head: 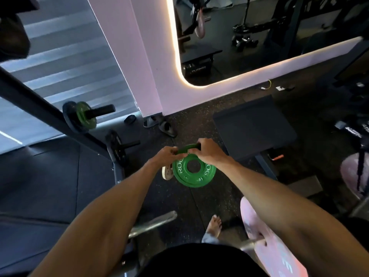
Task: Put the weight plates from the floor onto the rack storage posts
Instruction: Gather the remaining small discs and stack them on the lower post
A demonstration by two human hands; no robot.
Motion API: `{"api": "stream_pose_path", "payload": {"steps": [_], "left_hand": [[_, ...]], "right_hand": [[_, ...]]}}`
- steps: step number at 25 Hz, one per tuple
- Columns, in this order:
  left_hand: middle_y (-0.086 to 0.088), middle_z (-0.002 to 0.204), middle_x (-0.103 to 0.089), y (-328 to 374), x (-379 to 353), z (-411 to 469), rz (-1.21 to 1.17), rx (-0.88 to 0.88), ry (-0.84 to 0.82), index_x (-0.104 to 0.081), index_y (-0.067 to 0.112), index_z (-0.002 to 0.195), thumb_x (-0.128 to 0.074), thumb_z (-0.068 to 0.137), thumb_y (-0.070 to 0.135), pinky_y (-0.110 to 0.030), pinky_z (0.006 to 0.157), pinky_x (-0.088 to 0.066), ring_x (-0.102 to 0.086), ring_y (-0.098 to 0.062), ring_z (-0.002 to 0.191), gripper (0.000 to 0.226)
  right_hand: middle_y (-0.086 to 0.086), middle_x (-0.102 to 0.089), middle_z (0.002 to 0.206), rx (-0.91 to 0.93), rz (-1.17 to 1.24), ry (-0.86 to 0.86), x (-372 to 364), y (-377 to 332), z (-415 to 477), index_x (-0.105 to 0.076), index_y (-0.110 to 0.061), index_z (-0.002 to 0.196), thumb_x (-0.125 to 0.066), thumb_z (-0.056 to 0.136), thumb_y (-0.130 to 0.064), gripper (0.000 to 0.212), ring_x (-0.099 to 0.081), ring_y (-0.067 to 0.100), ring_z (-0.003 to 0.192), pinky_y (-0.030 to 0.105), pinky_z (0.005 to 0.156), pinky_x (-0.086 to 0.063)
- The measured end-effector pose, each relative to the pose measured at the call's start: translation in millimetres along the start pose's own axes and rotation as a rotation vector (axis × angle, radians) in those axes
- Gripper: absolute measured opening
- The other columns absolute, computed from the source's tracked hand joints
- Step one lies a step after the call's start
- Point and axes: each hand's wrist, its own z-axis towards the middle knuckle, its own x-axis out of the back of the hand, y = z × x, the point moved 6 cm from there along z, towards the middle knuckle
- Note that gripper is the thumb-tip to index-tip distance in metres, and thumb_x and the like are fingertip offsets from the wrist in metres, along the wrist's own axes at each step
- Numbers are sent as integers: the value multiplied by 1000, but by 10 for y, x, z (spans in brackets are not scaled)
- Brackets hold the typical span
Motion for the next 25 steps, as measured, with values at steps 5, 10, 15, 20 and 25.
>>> {"api": "stream_pose_path", "payload": {"steps": [5,10,15,20,25], "left_hand": [[-9,89,-71,226,405,591,-64,63,75,-74,16,106,-72,81,49,-40,77,-52,-60,-13,78,42],[-11,102,-74,20,766,984,-143,164,103,-75,19,105,-72,79,52,-43,92,-53,-69,-17,90,42],[-10,107,-73,-314,1293,1375,-254,254,193,-72,18,113,-69,86,44,-34,90,-53,-68,-18,94,38],[-10,93,-71,-733,1860,1622,-312,351,344,-72,14,104,-70,84,47,-40,86,-53,-63,-14,84,38],[-14,99,-71,-1173,2322,1680,-423,468,468,-72,15,103,-71,76,58,-39,75,-52,-64,-21,85,50]], "right_hand": [[-1,-60,66,95,-13,-52,263,-69,975,-55,-18,78,-67,86,-47,33,-60,19,60,30,51,-38],[-3,-56,68,226,-114,-141,94,-241,1776,-52,-15,88,-62,92,-45,31,-58,21,62,30,52,-36],[6,-63,81,328,-178,-270,-241,-598,2722,-52,-14,90,-63,90,-47,34,-62,28,72,33,59,-38],[10,-67,84,459,-271,-428,-601,-1171,3502,-50,-15,93,-60,93,-47,33,-65,30,77,38,63,-45],[5,-61,83,651,-341,-558,-937,-1819,3950,-38,-19,85,-61,94,-40,32,-62,29,79,40,64,-44]]}}
